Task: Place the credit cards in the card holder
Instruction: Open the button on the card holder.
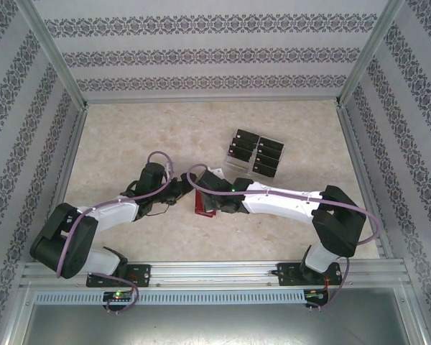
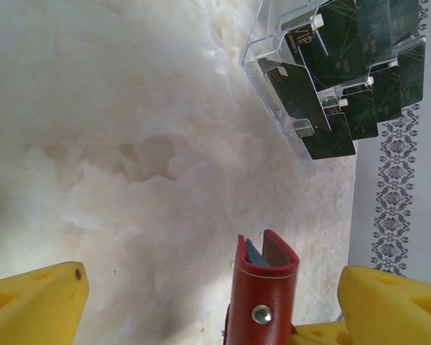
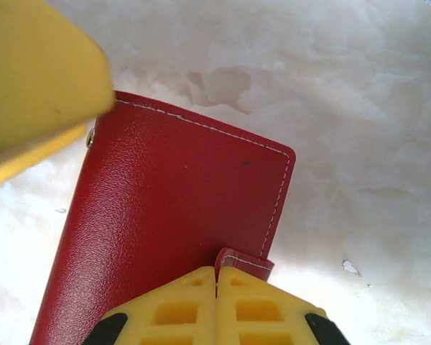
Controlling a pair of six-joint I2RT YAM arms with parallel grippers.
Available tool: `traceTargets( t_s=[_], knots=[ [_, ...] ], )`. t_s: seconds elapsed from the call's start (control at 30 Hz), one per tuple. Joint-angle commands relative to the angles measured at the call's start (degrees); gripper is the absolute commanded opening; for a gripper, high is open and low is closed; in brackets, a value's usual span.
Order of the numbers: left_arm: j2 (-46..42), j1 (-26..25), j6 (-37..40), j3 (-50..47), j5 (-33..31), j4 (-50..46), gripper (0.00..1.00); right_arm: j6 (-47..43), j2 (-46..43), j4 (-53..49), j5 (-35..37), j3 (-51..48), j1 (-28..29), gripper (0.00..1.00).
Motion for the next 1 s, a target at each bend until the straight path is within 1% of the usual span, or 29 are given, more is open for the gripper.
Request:
traceTargets(
  t_s=[0.0, 0.13, 0.23, 0.27, 0.4, 0.47, 0.57, 0.63, 0.87, 0.93, 0.97],
  knots=[
    [1.3, -1.1, -1.7, -0.5, 1.2, 5.4, 0.87, 0.7, -1.6, 1.3, -0.2, -0.3, -0.5, 0.0],
    [2.8, -1.8, -2.4, -0.1, 1.6, 7.2, 0.82, 0.7, -1.3, 1.7, -0.6, -0.1, -0.6, 0.0],
    [3.8, -2.2, -2.8, 0.2, 2.1, 8.4, 0.73, 0.7, -1.3, 1.9, -0.7, -0.1, -0.8, 0.0],
    [4.1, -2.3, -2.9, 0.2, 2.2, 8.9, 0.68, 0.8, -1.2, 2.1, -0.7, -0.1, -0.9, 0.0],
    [5.4, -2.5, -3.5, -0.2, 2.9, 10.9, 0.43, 0.9, -1.4, 2.5, -0.5, -0.3, -1.3, 0.0],
    [6.0, -2.5, -3.5, -0.4, 2.8, 11.8, 0.28, 1.1, -2.1, 2.9, -0.5, -0.8, -1.6, 0.0],
    [6.5, -2.4, -2.8, -0.4, 2.3, 12.1, 0.09, 2.0, -3.9, 3.7, -0.4, -3.0, -2.7, 0.0],
    [6.9, -2.4, -1.9, -0.4, 1.9, 12.1, 0.0, 3.1, -5.8, 4.7, -0.5, -5.3, -3.7, 0.0],
    [9.1, -2.4, 0.9, 0.7, 1.2, 12.1, 0.0, 6.3, -12.2, 10.0, -3.0, -14.2, -7.6, 0.0],
    [10.0, -2.3, 1.7, 1.4, 0.9, 11.6, 0.2, 6.1, -12.8, 11.4, -4.3, -15.1, -8.2, 0.0],
    [10.5, -2.4, 1.9, 1.7, 0.6, 11.6, 0.39, 5.8, -12.8, 11.8, -4.9, -15.1, -8.3, 0.0]
  ],
)
